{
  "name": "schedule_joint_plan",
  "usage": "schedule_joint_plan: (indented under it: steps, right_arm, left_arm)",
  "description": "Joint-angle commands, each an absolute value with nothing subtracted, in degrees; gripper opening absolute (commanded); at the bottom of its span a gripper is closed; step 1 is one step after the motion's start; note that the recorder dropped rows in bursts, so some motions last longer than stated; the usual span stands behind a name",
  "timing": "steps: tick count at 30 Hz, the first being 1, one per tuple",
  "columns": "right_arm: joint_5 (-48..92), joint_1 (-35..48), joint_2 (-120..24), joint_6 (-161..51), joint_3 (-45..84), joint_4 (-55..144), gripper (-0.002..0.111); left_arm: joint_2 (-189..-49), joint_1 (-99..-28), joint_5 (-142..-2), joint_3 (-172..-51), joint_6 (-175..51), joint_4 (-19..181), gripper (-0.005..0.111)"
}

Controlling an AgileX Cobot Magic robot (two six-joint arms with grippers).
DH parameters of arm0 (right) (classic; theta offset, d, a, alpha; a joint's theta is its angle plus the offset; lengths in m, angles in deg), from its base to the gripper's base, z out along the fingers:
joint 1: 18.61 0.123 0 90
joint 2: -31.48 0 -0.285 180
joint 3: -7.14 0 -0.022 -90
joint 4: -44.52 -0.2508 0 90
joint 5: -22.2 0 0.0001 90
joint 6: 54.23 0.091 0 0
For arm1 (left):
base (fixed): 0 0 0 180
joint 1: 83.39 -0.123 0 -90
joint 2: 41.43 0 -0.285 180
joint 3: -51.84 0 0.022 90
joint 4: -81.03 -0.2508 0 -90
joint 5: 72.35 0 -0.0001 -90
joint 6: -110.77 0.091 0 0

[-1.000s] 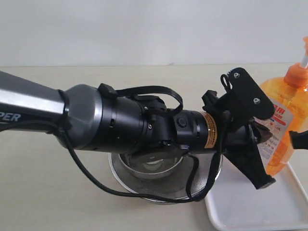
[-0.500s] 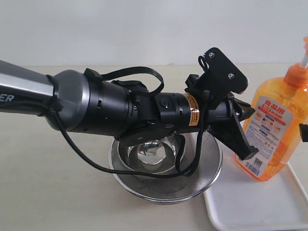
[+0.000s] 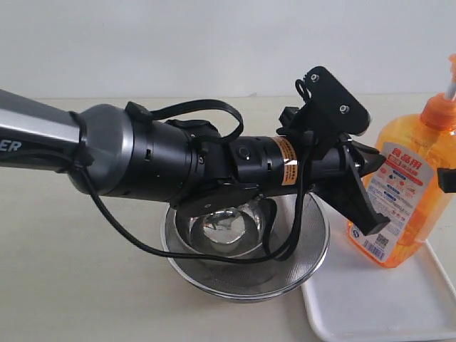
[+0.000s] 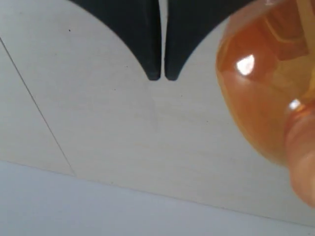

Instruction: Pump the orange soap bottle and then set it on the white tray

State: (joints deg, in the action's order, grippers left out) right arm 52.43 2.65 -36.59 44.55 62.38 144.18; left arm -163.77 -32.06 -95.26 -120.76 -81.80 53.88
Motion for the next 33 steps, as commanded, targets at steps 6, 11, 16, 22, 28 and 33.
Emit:
schedule_joint_plan:
  steps: [6, 11, 16, 22, 28, 33]
  right_arm:
    - [44.5, 2.4, -36.5, 43.0, 62.0, 144.5, 0.0]
    - [44.1, 2.4, -36.5, 43.0, 62.0, 144.5, 0.0]
    - [44.3, 2.4, -36.5, 42.9, 62.0, 144.5, 0.0]
    - [44.5, 2.4, -36.5, 42.7, 62.0, 144.5, 0.0]
    - [44.0, 2.4, -36.5, 42.7, 62.0, 144.5, 0.0]
    - [43.2, 2.5, -36.5, 42.7, 62.0, 144.5, 0.0]
  left_arm:
    - [-163.7, -33.7, -96.5, -120.9, -81.7, 55.0, 0.005]
    - [-163.9, -33.7, -97.8, -120.9, -81.7, 55.0, 0.005]
    - [-166.2, -33.7, -97.9, -121.9, -81.7, 55.1, 0.005]
    - [-166.1, -33.7, -96.9, -121.9, -81.7, 55.1, 0.005]
    - [-166.1, -33.7, -98.1, -122.0, -81.7, 55.1, 0.005]
    - [-166.2, -33.7, -97.9, -123.1, -81.7, 55.1, 0.005]
